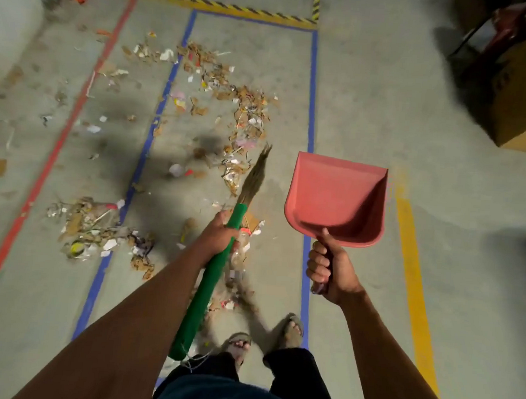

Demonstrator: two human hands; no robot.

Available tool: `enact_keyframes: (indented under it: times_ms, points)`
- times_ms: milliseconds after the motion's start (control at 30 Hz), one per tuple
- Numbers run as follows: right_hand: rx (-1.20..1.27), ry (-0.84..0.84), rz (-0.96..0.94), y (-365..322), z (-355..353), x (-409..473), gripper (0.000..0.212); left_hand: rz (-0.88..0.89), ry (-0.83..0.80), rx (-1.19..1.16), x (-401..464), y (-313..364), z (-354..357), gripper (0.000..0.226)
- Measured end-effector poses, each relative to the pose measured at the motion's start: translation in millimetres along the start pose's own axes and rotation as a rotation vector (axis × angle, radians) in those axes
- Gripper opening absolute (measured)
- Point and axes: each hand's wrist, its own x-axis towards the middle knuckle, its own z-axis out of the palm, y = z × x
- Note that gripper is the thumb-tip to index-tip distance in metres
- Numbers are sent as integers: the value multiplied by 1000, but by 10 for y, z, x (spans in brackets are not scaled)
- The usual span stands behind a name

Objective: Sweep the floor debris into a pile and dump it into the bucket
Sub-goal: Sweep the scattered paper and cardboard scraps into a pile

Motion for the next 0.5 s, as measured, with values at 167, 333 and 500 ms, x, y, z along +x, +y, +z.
enact_keyframes:
  times_ms: [167, 333, 500]
  points:
    - [-71, -111, 52, -930, -36, 723, 48, 11, 93, 14, 424, 630, 251, 66]
    - [-156, -215, 118, -1918, -182, 1391, 48, 31, 189, 59, 1003, 1305, 740, 31]
    - [-251, -264, 157, -3064, -365, 1929, 48, 15, 293, 30, 1556, 2085, 1304, 42]
